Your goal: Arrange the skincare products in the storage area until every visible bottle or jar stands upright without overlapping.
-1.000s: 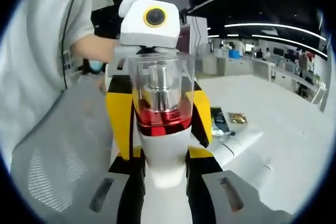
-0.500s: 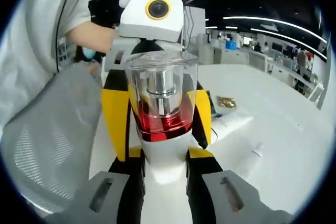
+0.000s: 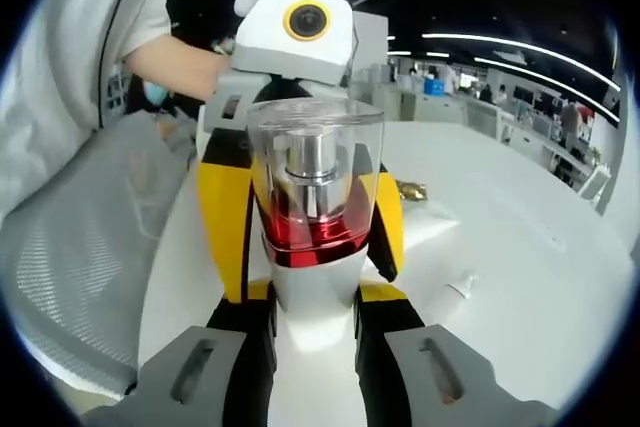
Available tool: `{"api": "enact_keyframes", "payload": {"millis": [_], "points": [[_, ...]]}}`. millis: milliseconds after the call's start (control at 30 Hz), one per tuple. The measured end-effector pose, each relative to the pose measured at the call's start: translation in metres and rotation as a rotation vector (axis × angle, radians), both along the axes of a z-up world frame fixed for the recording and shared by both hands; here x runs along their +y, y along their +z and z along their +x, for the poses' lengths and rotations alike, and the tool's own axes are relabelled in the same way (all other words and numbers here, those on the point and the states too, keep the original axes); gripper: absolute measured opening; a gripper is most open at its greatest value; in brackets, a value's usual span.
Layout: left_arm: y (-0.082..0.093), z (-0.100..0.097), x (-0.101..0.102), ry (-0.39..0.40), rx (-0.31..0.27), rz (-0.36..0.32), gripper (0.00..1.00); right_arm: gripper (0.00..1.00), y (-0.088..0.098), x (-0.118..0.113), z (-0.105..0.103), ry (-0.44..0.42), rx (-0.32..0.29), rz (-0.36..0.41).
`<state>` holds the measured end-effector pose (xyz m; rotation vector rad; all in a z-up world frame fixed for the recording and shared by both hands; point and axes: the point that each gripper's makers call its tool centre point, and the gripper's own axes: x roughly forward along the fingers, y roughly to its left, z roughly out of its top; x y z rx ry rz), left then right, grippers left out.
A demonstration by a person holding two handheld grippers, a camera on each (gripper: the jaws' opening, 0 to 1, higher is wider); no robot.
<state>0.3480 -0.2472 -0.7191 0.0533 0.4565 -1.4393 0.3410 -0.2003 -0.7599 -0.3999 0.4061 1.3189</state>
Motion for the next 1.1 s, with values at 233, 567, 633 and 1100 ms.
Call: {"api": "enact_keyframes", "payload": {"millis": [233,567,633,1100], "points": [[0.0,0.01,-0.005,0.006,0.002,-0.031,0.31,0.29,-0.001,-0.005,0.012,-0.015,-0.01,-0.002],[0.001,0.009,-0.004,0.014,0.027,-0.035,0.31,0.29,-0.003,-0.005,0.013,-0.036,0.003,-0.004],[0.0,0.011,-0.003,0.016,0.032,-0.035,0.31,0.29,-0.004,-0.005,0.013,-0.044,0.01,-0.004],[0.014,0.015,0.002,0.076,0.053,-0.05,0.38,0.42,-0.006,-0.003,0.009,-0.142,0.095,-0.01]]}}
